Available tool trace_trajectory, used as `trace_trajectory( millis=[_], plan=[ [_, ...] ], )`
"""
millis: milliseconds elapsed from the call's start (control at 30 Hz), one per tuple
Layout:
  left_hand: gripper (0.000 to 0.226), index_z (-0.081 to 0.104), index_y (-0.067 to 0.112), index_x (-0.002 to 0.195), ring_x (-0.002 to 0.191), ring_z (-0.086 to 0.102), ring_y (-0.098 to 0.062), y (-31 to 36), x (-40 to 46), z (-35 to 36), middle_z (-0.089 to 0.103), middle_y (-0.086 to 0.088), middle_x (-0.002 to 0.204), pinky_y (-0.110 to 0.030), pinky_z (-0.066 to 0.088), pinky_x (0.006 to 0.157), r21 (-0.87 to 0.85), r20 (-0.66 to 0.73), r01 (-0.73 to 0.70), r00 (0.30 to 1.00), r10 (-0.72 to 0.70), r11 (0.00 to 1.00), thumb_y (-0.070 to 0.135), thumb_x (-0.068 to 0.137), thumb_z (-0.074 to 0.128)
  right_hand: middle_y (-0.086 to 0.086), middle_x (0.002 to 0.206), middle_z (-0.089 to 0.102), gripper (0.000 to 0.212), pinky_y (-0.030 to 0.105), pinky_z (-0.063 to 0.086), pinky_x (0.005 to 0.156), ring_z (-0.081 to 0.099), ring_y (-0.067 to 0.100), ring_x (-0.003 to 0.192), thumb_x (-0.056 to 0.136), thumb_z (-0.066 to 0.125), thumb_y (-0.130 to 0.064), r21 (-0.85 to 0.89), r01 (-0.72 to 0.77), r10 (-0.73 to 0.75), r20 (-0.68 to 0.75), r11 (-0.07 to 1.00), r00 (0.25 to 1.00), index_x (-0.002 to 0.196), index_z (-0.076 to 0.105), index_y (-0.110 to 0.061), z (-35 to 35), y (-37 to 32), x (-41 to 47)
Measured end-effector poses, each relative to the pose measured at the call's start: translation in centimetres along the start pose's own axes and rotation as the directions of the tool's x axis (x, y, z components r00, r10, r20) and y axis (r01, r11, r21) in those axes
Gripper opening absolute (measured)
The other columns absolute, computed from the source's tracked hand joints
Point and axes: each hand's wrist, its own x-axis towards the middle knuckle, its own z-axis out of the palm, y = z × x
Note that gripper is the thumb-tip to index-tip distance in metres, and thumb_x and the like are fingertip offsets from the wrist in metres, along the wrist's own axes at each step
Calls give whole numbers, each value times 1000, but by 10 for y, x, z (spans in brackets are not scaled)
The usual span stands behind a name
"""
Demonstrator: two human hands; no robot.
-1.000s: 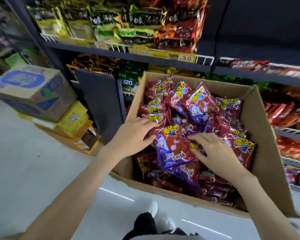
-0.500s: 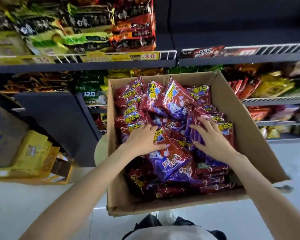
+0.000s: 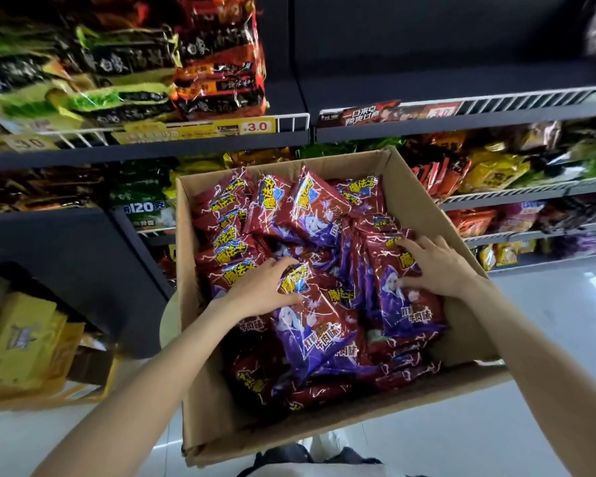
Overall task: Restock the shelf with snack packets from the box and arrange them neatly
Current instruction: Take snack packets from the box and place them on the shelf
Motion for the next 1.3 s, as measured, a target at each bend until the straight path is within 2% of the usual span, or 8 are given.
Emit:
trace_trajectory(
  millis=[100, 200, 334, 467, 734, 1001, 1134, 1301],
  plan=[
    [83, 19, 34, 145, 106, 58, -21, -2, 1, -3, 55, -5, 129, -34, 49, 86, -23, 112, 3, 994, 0, 1000, 63, 78, 60, 8, 133, 41, 90, 41, 35, 101, 31, 30, 123, 70, 60, -72, -39, 4, -4, -5, 999, 1000, 142, 33, -26, -5, -1, -2],
    [93, 19, 38, 145, 131, 41, -20, -1, -2, -14, 37, 1, 148, -34, 38, 104, -212, 155, -30, 986, 64, 977, 48, 72, 76, 5, 134, 35, 85, 42, 39, 100, 30, 28, 121, 66, 64, -71, 55, 36, -36, 0, 998, 999, 136, 41, -28, -10, -3, -7],
    [72, 36, 44, 130, 120, 46, -5, 10, -9, -41, 49, 12, 132, -23, 40, 98, -334, -28, -155, 988, 155, 930, 37, 73, 79, 2, 128, 51, 60, 34, 43, 89, 52, 21, 109, 75, 70, -52, 215, 78, -87, 30, 974, 996, 124, 47, -26, -21, 5, -18],
    [70, 44, 28, 131, 88, 51, 16, 28, -21, -68, 49, 28, 105, 3, 37, 76, -353, -245, -215, 961, 132, 911, 36, 70, 79, -9, 116, 54, 56, 25, 38, 92, 52, 10, 111, 75, 76, -38, 390, 76, -114, 76, 918, 991, 124, 51, -29, -35, 12, -37],
    [65, 52, 20, 122, 87, 55, 19, 90, -10, -89, 56, 28, 99, -4, 44, 76, -344, -582, -349, 807, 94, 872, 49, 67, 71, 10, 118, 64, 49, 24, 43, 74, 64, 18, 94, 81, 64, -41, 488, 102, 48, -285, 867, 957, 121, 56, -14, -75, 53, -75],
    [46, 46, 22, 110, 81, 54, 20, 208, 31, -84, 54, 25, 93, 0, 40, 70, -228, -761, -422, 640, 109, 878, 28, 75, 77, 2, 81, 61, 30, 32, 33, 60, 52, 24, 65, 91, 60, -33, 595, 143, 393, -672, 791, 627, 108, 57, -8, -84, 155, -92],
    [51, 51, 21, 115, 86, 57, 9, 282, 55, -63, 59, 21, 99, -17, 47, 84, -212, -780, -432, 615, 114, 877, 35, 74, 78, -3, 72, 56, 26, 31, 31, 59, 50, 18, 59, 93, 56, -29, 594, 155, 357, -650, 789, 671, 110, 53, -9, -77, 233, -95],
    [43, 49, 26, 107, 81, 59, 10, 372, 87, -30, 60, 23, 94, -10, 47, 75, -190, -749, -445, 642, 164, 875, 33, 74, 77, -9, 67, 51, 24, 31, 29, 57, 43, 14, 54, 93, 55, -26, 509, 76, 301, -616, 857, 728, 113, 54, -12, -63, 326, -111]
  ],
)
